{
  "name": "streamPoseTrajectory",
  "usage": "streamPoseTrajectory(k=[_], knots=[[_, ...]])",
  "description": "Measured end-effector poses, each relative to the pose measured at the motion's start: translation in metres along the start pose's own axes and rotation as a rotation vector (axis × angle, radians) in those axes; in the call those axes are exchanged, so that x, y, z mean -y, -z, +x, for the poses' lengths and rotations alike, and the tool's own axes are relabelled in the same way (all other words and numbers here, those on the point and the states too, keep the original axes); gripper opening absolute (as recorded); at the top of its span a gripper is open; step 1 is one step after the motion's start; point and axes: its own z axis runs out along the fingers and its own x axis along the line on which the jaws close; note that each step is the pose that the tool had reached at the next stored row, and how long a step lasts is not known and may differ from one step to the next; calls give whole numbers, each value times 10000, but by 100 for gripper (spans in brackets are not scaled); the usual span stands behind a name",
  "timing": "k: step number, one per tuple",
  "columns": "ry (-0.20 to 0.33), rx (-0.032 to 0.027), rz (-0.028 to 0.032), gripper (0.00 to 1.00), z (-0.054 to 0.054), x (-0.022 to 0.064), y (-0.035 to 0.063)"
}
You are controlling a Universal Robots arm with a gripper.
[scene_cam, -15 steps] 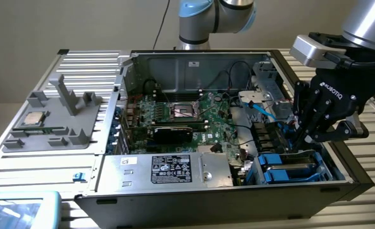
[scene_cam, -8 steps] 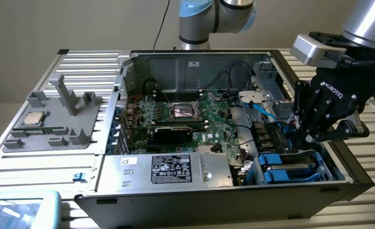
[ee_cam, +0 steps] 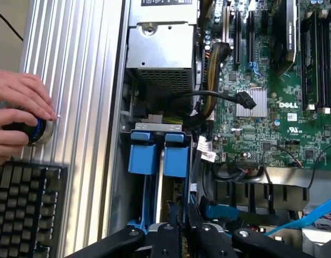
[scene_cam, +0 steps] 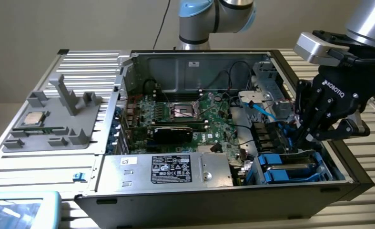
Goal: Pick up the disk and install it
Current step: 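Insert the first disk wire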
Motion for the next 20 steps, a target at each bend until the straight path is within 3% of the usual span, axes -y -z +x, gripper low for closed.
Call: streamPoseTrajectory(k=[1,10,13,16,20], knots=[[-32,3,-34,16,0,0,0],[-239,37,-62,16,-16,0,1],[-245,-2,-63,16,-47,3,5],[-248,-5,-63,16,-47,4,4],[-334,-90,-76,16,-58,17,0]])
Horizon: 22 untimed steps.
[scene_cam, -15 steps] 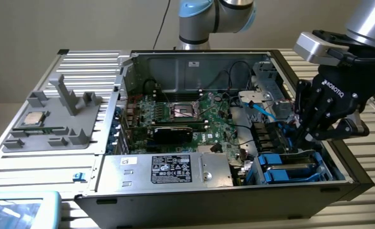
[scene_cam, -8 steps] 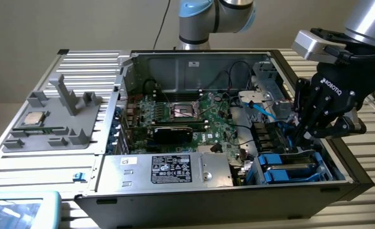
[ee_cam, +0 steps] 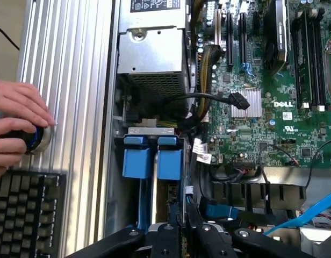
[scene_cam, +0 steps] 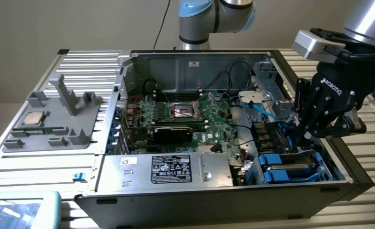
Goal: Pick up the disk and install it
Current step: 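Insert the first disk wire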
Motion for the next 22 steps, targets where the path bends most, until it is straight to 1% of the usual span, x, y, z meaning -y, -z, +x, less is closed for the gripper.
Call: streamPoseTrajectory(k=[3,5,7,9,10,11,13,14,15,16,17,19,22], knots=[[-99,-36,-13,16,-4,9,1],[-108,-36,-15,16,-4,9,1],[-112,-61,-18,16,-14,11,2],[-124,-133,-18,16,-39,13,6],[-135,-193,-19,16,-47,13,5],[-143,-236,-18,16,-49,13,6],[-145,-243,-18,16,-49,13,6],[-174,-265,-23,16,-50,13,4],[-219,-307,-29,16,-51,14,2],[-274,-333,-37,16,-51,14,1],[-344,-332,-48,16,-51,14,2],[-533,-302,-79,16,-51,14,2],[-537,-296,-80,16,-51,16,0]])
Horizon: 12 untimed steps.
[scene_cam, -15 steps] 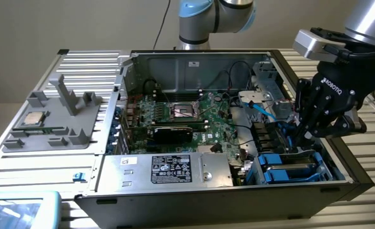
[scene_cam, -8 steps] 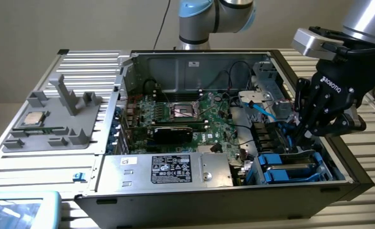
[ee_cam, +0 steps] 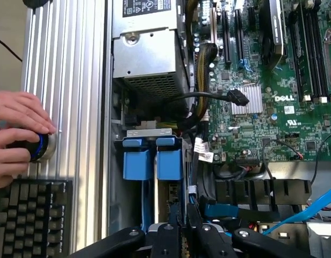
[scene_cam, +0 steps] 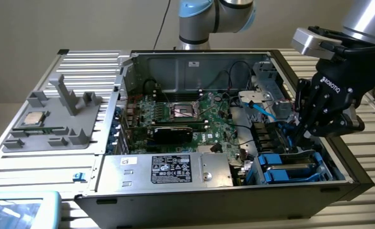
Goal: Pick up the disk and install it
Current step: 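Insert the first disk wire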
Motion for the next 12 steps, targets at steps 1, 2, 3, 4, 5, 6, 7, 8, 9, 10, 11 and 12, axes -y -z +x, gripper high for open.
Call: streamPoseTrajectory(k=[1,2,3,4,5,6,7,8,9,10,11,12], knots=[[1,0,0,16,0,3,1],[3,6,1,16,0,7,2],[6,38,-2,16,2,11,0],[2,57,-5,16,9,12,-2],[-2,61,-7,16,23,14,-5],[-6,68,-10,16,43,17,-10],[-8,74,-11,16,57,19,-17],[-12,74,-11,16,67,21,-23],[-16,79,-12,16,70,23,-31],[-21,79,-8,16,69,24,-38],[-29,79,-7,16,68,25,-44],[-40,82,-7,16,67,26,-52]])
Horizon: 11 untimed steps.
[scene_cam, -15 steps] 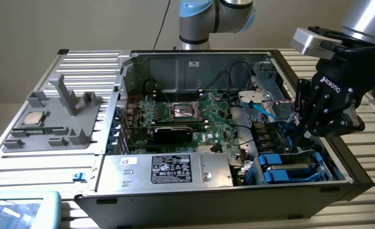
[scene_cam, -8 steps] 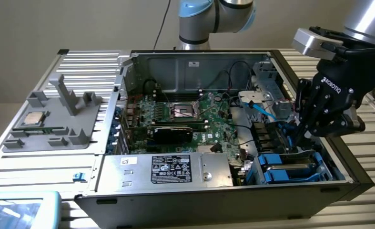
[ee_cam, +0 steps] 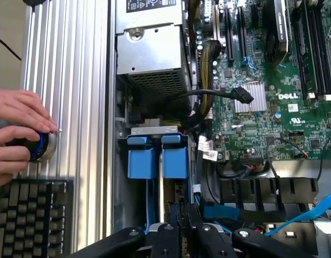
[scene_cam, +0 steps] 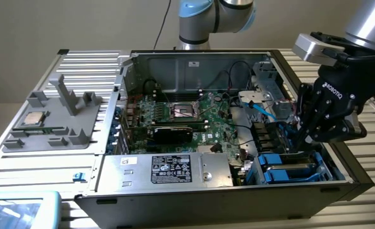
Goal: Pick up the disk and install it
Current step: 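Insert the first disk wire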
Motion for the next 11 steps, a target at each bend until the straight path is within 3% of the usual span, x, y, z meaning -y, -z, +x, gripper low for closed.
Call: streamPoseTrajectory(k=[6,11], knots=[[-96,16,12,16,-11,7,-62],[-187,34,74,16,-17,-4,-102]])
